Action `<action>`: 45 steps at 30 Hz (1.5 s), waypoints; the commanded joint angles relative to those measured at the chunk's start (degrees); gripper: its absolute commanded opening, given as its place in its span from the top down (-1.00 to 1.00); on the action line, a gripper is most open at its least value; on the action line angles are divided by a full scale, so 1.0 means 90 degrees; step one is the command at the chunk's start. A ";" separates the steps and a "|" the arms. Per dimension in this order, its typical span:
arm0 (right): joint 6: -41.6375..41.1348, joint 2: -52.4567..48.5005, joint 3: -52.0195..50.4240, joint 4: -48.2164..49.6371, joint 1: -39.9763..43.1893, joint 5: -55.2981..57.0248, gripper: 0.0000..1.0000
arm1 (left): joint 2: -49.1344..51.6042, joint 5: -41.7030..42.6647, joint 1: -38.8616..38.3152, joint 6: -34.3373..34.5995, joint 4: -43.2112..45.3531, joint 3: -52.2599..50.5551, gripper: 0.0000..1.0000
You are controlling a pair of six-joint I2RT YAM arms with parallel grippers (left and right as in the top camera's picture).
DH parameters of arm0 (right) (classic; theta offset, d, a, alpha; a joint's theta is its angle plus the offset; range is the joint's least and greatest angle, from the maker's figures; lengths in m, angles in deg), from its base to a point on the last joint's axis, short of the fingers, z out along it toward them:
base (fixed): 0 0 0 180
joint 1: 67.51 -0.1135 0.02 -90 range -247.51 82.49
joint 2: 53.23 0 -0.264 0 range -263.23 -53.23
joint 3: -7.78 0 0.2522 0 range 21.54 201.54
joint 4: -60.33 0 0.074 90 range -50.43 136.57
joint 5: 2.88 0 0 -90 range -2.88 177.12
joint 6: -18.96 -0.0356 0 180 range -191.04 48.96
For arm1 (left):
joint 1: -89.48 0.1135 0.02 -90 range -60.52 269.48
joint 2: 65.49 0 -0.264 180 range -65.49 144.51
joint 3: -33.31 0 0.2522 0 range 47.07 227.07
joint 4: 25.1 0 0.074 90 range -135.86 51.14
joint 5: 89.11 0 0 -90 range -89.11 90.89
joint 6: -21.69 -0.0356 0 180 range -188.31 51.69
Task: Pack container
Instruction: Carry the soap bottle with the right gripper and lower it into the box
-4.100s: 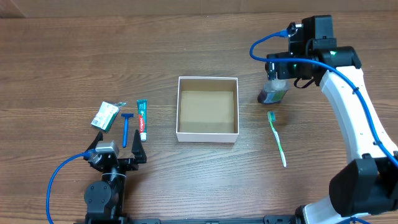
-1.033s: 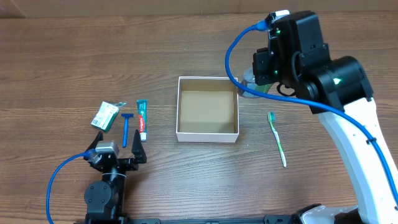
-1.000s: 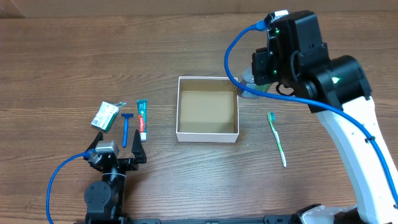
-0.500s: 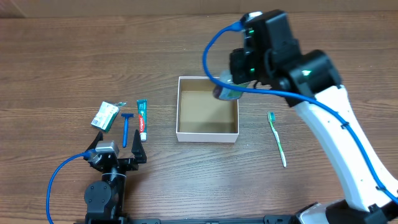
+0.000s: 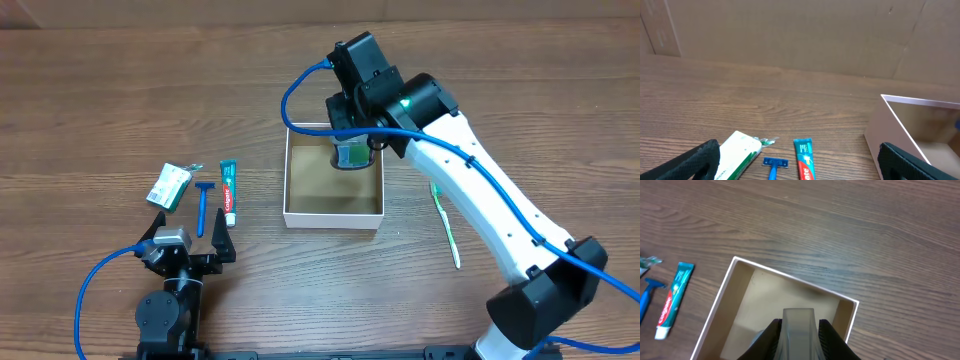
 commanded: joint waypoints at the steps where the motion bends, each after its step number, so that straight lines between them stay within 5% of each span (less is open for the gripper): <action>1: -0.0095 0.0053 -0.0092 0.0461 0.0012 0.0206 0.55 | -0.0061 0.0070 0.0046 -0.0097 0.0015 -0.0022 -1.00; 35: -0.0044 -0.0607 -0.1321 0.1773 0.0447 0.0418 0.51 | -0.0061 0.0073 0.0046 -0.0097 0.0015 -0.0022 -1.00; 38: -0.0044 -0.0627 -0.1321 0.1792 0.0423 0.0418 0.40 | -0.0061 0.0073 0.0046 -0.0097 0.0015 -0.0022 -1.00; 43: -0.0046 -0.0622 -0.1319 0.1853 0.0418 0.0364 -0.16 | -0.0061 0.0073 0.0046 -0.0097 0.0015 -0.0022 -1.00; 45: -0.0044 -0.0610 -0.1319 0.1848 0.0418 0.0318 -0.21 | -0.0061 0.0073 0.0046 -0.0097 0.0015 -0.0022 -1.00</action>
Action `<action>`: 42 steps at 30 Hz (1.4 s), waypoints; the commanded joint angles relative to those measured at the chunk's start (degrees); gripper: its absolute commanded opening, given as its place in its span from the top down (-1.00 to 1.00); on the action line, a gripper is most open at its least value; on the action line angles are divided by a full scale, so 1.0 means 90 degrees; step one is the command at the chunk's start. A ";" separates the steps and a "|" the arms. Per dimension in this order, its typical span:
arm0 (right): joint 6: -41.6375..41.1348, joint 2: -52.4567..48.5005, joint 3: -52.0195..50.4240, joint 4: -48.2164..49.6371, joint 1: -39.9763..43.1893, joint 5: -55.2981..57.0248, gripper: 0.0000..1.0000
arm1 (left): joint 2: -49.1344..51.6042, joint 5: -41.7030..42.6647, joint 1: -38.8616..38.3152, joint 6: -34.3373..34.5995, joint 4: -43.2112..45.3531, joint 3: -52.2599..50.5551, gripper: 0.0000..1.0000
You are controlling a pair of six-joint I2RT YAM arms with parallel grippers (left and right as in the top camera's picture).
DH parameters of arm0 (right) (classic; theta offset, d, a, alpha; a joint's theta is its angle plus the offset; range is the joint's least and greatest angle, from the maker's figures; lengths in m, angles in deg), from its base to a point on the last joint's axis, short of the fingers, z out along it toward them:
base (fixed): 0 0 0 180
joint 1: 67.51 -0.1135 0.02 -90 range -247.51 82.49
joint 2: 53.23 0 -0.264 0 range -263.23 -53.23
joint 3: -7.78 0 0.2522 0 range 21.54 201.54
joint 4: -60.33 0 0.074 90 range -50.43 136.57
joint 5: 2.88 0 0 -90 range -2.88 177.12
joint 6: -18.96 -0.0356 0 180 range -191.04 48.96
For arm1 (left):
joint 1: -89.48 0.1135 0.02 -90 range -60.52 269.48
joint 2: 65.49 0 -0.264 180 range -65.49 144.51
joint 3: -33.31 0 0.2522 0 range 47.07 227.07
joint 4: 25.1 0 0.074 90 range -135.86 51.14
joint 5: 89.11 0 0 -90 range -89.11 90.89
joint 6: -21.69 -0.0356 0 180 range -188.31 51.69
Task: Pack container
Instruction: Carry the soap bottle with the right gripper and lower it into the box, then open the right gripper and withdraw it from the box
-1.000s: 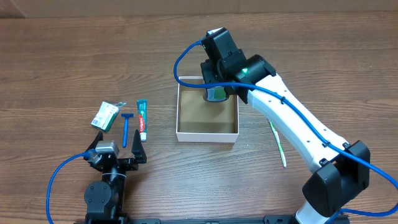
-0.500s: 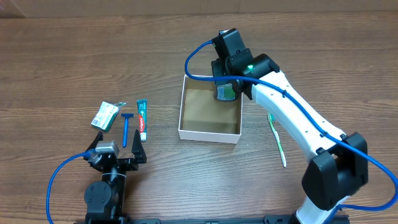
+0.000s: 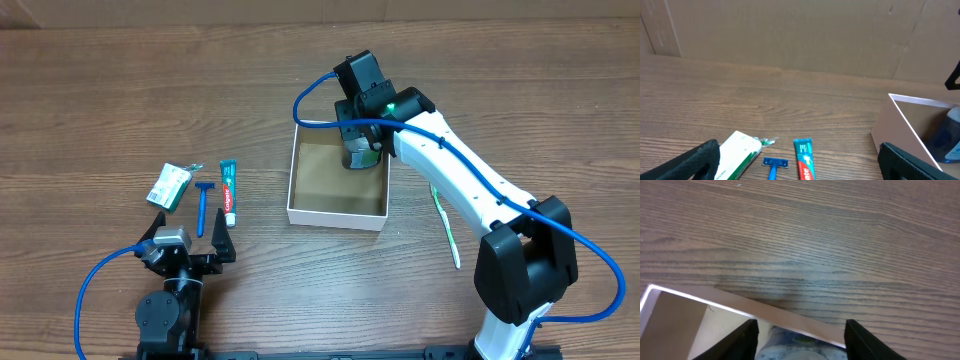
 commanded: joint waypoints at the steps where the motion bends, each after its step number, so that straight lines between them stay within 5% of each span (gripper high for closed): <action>1: 0.0002 0.0090 0.0044 0.0044 -0.0029 -0.0092 -0.26 | -0.0061 0.0073 0.0044 -0.0097 0.0015 -0.0022 -1.00; 5: -0.0002 0.0270 0.0136 -0.0015 -0.0029 -0.0342 -0.59 | -0.0061 0.0073 0.0044 -0.0097 0.0015 -0.0022 -1.00; 12: -0.0053 0.1154 0.0442 -0.0736 -0.0012 -0.0206 -0.81 | -0.0061 0.0070 0.0044 -0.0097 0.0015 -0.0022 -1.00; 28: -0.0556 0.2922 0.0355 -0.3230 0.0964 -0.0078 -0.99 | -0.0061 0.0070 0.0044 -0.0097 0.0015 -0.0022 -1.00; 42: -0.0857 0.3650 -0.1617 -0.2395 0.1639 -0.0053 -1.00 | -0.0061 0.0070 0.0044 -0.0097 0.0015 -0.0022 -1.00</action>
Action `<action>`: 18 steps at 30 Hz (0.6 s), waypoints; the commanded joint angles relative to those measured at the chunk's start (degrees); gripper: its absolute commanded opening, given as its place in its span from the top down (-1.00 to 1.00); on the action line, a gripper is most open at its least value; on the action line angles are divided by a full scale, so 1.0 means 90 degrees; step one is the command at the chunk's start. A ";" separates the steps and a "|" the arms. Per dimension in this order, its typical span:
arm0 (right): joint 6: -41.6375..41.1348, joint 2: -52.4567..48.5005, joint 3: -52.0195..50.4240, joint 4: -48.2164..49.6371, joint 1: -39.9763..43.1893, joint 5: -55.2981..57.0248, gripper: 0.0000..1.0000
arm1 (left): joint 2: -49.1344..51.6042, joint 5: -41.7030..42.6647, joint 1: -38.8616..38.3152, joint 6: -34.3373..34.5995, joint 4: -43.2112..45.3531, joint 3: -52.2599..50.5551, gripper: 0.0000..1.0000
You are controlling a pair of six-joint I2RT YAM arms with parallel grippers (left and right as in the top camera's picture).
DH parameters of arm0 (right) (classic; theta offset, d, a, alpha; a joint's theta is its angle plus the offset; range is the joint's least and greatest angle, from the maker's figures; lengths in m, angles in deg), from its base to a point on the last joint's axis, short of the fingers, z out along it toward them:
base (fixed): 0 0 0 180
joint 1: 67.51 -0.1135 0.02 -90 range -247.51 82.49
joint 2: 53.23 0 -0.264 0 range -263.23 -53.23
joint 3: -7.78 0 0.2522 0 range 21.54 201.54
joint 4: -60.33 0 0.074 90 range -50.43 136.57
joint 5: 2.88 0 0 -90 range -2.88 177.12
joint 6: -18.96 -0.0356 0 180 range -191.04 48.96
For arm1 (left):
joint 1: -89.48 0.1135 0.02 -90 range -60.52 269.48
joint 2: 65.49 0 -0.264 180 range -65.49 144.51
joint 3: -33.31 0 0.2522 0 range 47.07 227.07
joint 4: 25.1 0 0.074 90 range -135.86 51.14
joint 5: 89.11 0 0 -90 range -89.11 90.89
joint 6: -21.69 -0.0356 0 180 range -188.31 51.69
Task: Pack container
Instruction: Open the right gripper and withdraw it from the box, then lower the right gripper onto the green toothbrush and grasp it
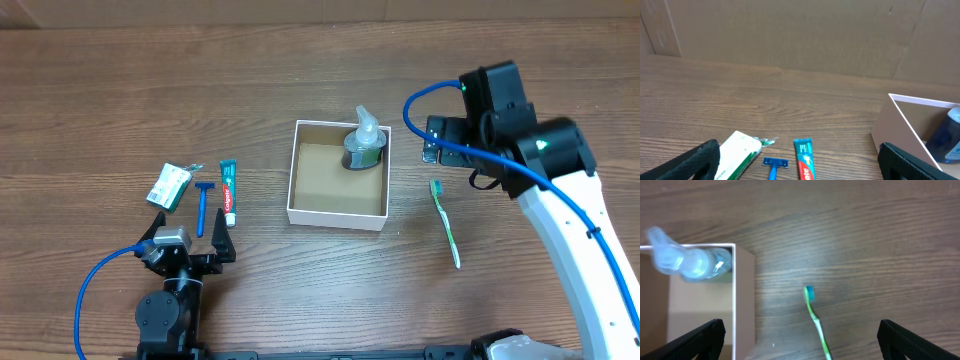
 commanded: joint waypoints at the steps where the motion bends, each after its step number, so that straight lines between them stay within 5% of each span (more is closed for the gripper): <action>1: -0.0114 0.0367 -0.0818 0.0391 0.0083 0.0078 -1.00 | -0.0061 0.0070 0.0046 -0.0097 0.0015 -0.0022 -1.00; 18: -0.0117 0.0389 -0.4005 0.2895 0.0182 0.0036 -1.00 | -0.0061 0.0073 0.0046 -0.0097 0.0015 -0.0022 -1.00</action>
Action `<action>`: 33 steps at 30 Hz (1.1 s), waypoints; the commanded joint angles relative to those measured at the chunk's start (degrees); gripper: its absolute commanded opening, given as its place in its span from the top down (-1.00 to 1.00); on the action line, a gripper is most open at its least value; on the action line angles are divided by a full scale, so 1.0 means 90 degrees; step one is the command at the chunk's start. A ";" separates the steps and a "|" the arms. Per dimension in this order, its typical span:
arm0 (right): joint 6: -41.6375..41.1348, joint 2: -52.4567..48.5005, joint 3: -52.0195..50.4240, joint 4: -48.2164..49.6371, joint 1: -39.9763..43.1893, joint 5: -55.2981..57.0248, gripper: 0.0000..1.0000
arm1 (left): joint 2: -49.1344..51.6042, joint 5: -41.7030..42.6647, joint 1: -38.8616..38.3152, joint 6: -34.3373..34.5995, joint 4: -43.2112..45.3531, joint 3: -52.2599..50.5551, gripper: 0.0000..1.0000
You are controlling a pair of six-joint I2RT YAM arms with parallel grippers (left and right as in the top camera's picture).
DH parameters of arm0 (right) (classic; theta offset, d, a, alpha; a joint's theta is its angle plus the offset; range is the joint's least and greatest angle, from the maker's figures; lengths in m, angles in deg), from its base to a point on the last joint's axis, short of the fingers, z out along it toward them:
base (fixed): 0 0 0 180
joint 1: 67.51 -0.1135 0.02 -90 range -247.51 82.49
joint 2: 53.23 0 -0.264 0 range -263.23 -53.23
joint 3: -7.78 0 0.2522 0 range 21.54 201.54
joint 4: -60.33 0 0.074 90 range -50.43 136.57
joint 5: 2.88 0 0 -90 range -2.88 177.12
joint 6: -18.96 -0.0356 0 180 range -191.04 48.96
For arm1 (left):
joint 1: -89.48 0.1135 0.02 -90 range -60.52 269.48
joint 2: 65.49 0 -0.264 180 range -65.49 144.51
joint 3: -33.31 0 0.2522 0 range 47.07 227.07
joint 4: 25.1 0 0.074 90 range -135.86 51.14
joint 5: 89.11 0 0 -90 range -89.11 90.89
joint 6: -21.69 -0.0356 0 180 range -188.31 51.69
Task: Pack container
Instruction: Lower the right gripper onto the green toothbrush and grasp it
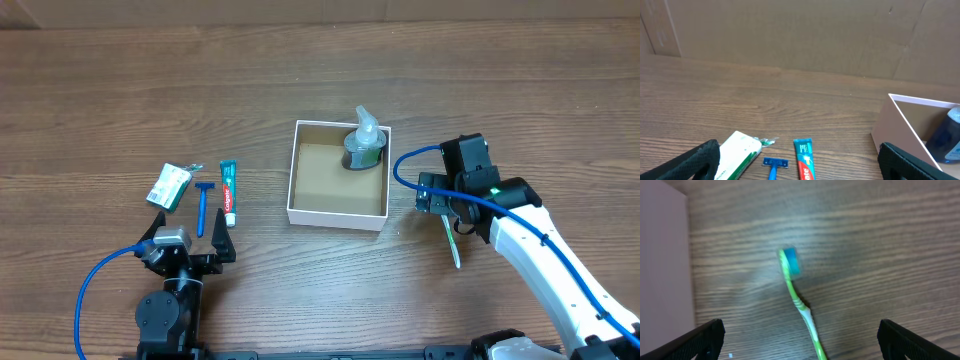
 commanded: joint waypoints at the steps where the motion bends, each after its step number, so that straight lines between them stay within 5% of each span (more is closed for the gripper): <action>1: -0.0041 0.0104 -0.0488 0.0330 0.0061 0.0027 -1.00 | -0.0061 0.0075 0.0046 -0.0097 0.0015 -0.0022 -1.00; 9: -0.0046 0.0107 -0.1773 0.1685 0.0080 0.0046 -1.00 | -0.0061 0.0075 0.0046 -0.0097 0.0015 -0.0022 -1.00; 33: -0.0233 0.0070 -0.2018 0.1435 0.0083 -0.0075 -1.00 | -0.0061 0.0075 0.0046 -0.0097 0.0015 -0.0022 -1.00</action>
